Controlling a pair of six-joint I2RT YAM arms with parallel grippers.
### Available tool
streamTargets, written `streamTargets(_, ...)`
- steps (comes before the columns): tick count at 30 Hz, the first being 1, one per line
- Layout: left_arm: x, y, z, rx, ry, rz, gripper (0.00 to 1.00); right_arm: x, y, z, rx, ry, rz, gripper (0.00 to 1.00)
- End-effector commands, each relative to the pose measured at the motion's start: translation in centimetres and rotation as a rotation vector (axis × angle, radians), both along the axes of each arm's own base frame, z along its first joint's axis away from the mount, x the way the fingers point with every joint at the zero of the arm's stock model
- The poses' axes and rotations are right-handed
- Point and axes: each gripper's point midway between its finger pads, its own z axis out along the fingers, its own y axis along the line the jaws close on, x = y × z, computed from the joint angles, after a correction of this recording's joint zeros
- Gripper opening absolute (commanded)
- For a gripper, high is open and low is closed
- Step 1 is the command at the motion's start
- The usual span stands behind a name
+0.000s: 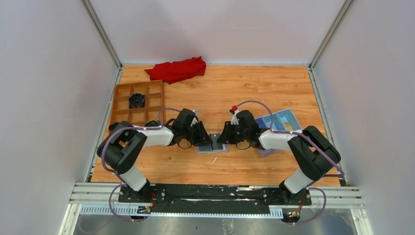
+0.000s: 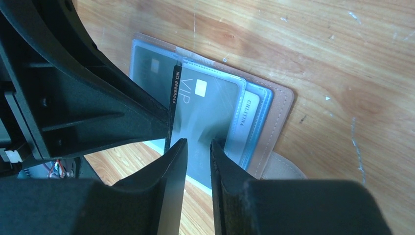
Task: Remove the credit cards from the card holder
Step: Remove the credit card from the card holder.
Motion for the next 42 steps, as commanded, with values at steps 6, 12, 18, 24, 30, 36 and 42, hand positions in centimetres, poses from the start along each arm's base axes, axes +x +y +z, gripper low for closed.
streamTargets(6,-0.5,0.7,-1.3,0.051,-0.003,-0.014,0.28,-0.8,0.5,-1.3,0.046,0.065,0.018,0.25)
streamTargets(12,-0.5,0.6,-1.3,0.05,0.0,-0.017,0.28,-0.5,-0.3,-0.9,0.016,0.031,-0.008,0.26)
streamTargets(18,-0.6,0.7,-1.5,0.052,0.004,-0.019,0.28,0.8,-2.1,0.6,-0.007,-0.026,-0.06,0.28)
streamTargets(24,-0.6,0.6,-1.4,0.052,0.002,-0.02,0.28,1.3,-2.6,0.7,-0.008,-0.022,-0.054,0.29)
streamTargets(30,-0.6,0.6,-1.5,0.053,0.004,-0.024,0.28,1.0,-1.7,0.6,0.032,0.002,-0.019,0.28)
streamTargets(36,-0.7,0.7,-1.6,0.055,0.007,-0.025,0.29,0.7,-1.2,-0.2,0.044,0.037,0.0,0.28)
streamTargets(42,-0.8,0.6,-1.7,0.054,0.007,-0.03,0.29,0.7,-1.1,-0.4,0.054,0.045,-0.005,0.27)
